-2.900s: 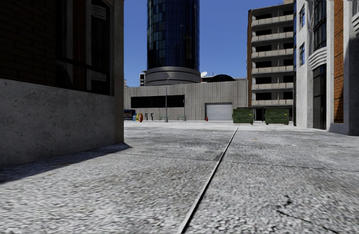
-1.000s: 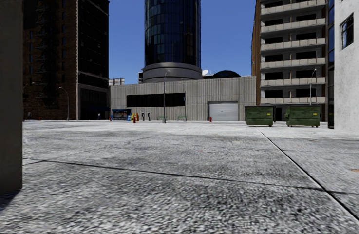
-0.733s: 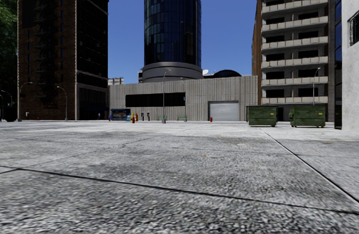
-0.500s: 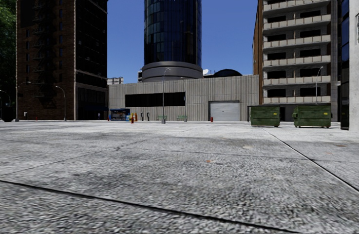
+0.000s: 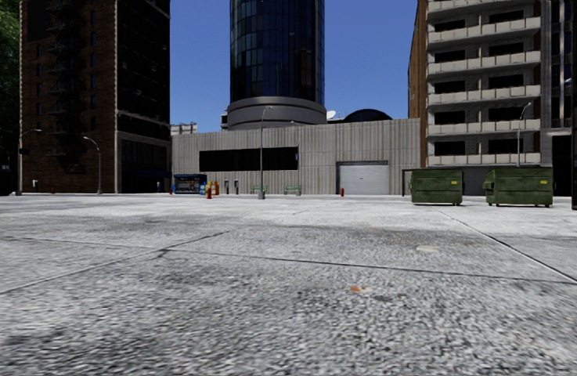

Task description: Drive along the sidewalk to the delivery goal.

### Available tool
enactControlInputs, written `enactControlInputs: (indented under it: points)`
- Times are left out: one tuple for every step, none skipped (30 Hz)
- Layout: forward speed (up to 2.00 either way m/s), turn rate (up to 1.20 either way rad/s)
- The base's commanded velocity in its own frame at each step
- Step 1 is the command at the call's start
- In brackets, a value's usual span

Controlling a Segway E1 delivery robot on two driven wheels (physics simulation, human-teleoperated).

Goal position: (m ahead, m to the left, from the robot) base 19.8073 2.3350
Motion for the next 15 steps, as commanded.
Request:
enactControlInputs:
  points:
    - [2.0,0.0]
    - [2.0,0.0]
    - [2.0,0.0]
    - [2.0,0.0]
    - [2.0,0.0]
    - [2.0,0.0]
    - [2.0,0.0]
    - [2.0,0.0]
    - [2.0,0.0]
    - [2.0,0.0]
    - [2.0,0.0]
    - [2.0,0.0]
    - [2.0,0.0]
    - [2.0,0.0]
    - [2.0,0.0]
